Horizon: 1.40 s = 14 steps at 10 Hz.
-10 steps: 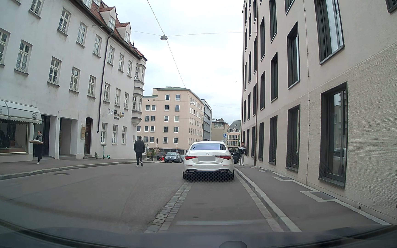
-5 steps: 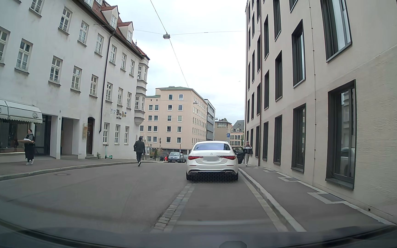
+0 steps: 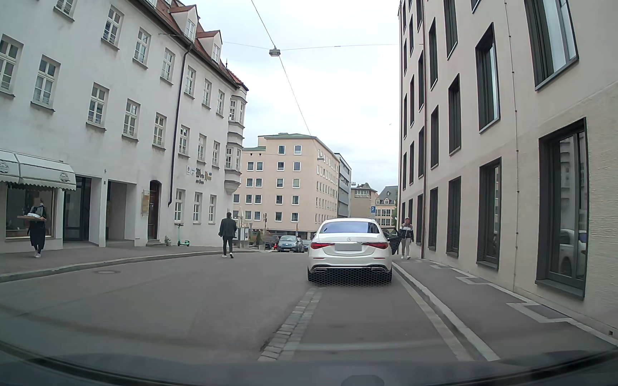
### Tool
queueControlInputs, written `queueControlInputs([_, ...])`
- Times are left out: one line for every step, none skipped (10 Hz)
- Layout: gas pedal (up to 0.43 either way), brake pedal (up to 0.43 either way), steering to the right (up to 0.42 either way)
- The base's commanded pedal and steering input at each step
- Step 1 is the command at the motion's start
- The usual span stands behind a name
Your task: Follow the waypoints while adhering to traffic rules and regulations
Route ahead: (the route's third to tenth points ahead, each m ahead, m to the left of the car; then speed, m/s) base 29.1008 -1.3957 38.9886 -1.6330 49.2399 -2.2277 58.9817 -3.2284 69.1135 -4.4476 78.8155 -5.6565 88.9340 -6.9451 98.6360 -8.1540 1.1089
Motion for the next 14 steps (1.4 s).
queueControlInputs([0.098,0.000,-0.425])
queueControlInputs([0.098,0.000,-0.425])
queueControlInputs([0.098,0.000,-0.425])
queueControlInputs([0.098,0.000,-0.425])
queueControlInputs([0.087,0.000,-0.425])
queueControlInputs([0.079,0.000,-0.425])
queueControlInputs([0.079,0.000,-0.423])
queueControlInputs([0.087,0.000,-0.415])
queueControlInputs([0.098,0.000,-0.405])
queueControlInputs([0.098,0.000,-0.396])
queueControlInputs([0.110,0.000,-0.387])
queueControlInputs([0.110,0.000,-0.378])
queueControlInputs([0.110,0.000,-0.366])
queueControlInputs([0.110,0.000,-0.349])
